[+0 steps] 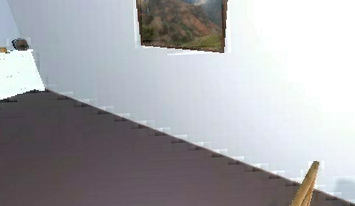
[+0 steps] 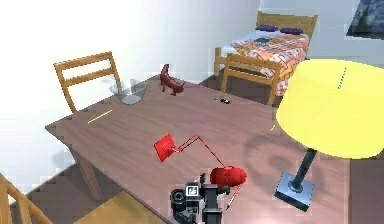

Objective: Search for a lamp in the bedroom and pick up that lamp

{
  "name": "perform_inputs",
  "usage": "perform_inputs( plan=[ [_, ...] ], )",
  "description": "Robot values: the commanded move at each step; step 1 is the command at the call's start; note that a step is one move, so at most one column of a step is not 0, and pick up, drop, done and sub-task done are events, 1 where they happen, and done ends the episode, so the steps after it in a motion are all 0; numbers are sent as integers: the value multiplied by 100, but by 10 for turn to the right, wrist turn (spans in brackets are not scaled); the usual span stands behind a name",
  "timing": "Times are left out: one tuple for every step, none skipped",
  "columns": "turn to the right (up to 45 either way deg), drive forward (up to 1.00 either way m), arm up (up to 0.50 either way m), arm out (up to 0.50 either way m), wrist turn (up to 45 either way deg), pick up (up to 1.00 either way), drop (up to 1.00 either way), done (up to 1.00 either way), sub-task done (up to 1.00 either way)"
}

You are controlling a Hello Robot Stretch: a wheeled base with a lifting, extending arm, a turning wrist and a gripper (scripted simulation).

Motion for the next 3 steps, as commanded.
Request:
perform_inputs(
  plan=[
    [0, 0, 0, 0, 0, 100, 0, 0, 0],
    [0, 0, 10, 0, 0, 0, 0, 0, 0],
    [0, 0, 0, 0, 0, 0, 0, 100, 0]
  ],
)
